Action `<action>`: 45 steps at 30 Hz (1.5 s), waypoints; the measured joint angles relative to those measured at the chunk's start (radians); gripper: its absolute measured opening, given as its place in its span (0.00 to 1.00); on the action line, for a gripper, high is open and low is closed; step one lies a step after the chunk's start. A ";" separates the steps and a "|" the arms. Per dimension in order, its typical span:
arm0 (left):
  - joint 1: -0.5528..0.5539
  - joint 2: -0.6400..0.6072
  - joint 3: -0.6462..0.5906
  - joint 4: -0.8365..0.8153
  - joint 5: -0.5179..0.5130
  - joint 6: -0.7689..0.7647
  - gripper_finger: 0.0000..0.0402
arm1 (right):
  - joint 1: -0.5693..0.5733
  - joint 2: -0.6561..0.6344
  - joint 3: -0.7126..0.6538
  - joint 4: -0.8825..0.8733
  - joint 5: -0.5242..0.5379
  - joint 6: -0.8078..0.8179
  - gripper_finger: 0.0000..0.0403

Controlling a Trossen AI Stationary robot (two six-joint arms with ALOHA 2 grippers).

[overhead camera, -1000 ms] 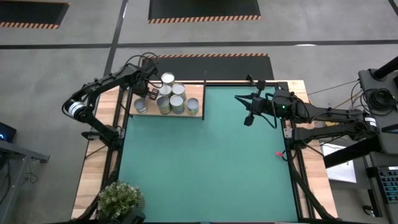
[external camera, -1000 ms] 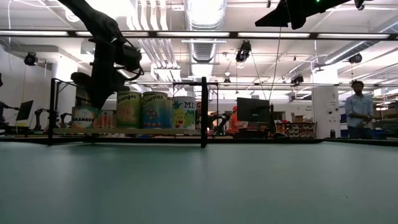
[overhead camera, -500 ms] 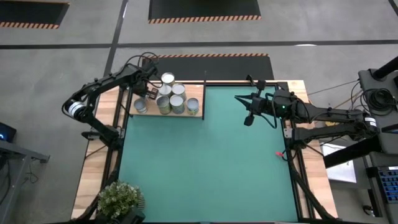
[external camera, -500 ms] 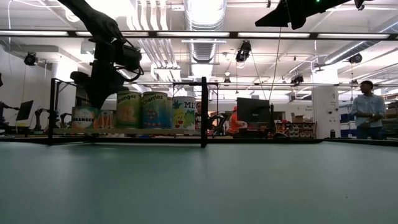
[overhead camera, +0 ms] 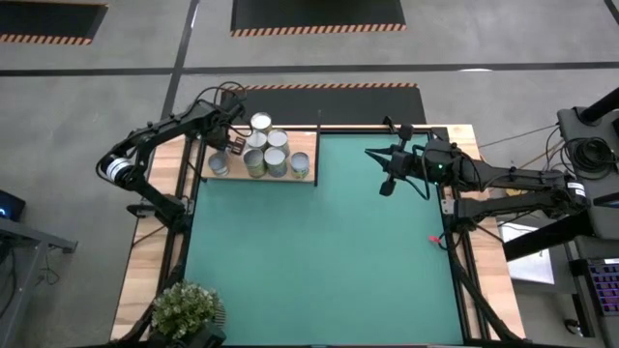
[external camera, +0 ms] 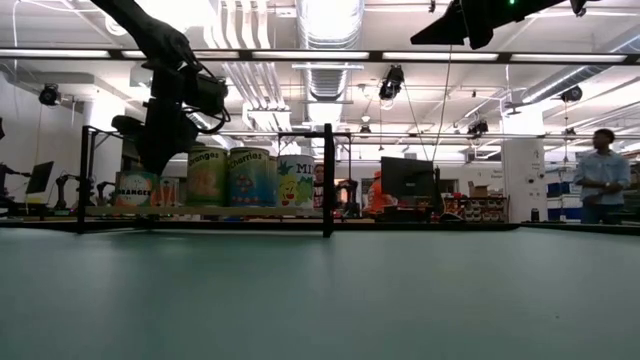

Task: Pick and place cans onto a shelf
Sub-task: Put the canned carrots on the shelf, then adjust the large canned oranges on the shelf

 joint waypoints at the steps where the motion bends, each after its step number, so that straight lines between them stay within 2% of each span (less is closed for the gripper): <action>1: 0.000 0.000 0.000 0.000 0.000 -0.001 0.00 | 0.000 0.000 0.000 0.000 0.000 0.000 0.02; 11: 0.000 0.000 -0.002 0.000 -0.001 -0.017 0.00 | 0.000 0.000 0.000 0.000 0.000 0.000 0.02; 18: 0.000 0.000 -0.002 -0.001 -0.049 -0.038 0.00 | 0.000 0.000 0.000 0.000 0.000 0.002 0.02; 29: -0.023 -0.023 0.009 0.000 -0.070 0.008 0.00 | 0.000 0.000 0.000 0.000 0.000 0.002 0.02; 37: -0.190 -0.200 0.023 0.051 -0.121 0.026 0.00 | 0.000 0.000 0.000 0.002 0.000 -0.008 0.02; 40: -0.299 -0.281 -0.022 0.162 -0.120 0.065 0.00 | 0.000 0.000 0.000 0.004 0.000 -0.010 0.02; 45: -0.481 -0.392 -0.155 0.451 -0.119 0.157 0.00 | 0.000 0.000 0.000 0.007 0.000 -0.015 0.02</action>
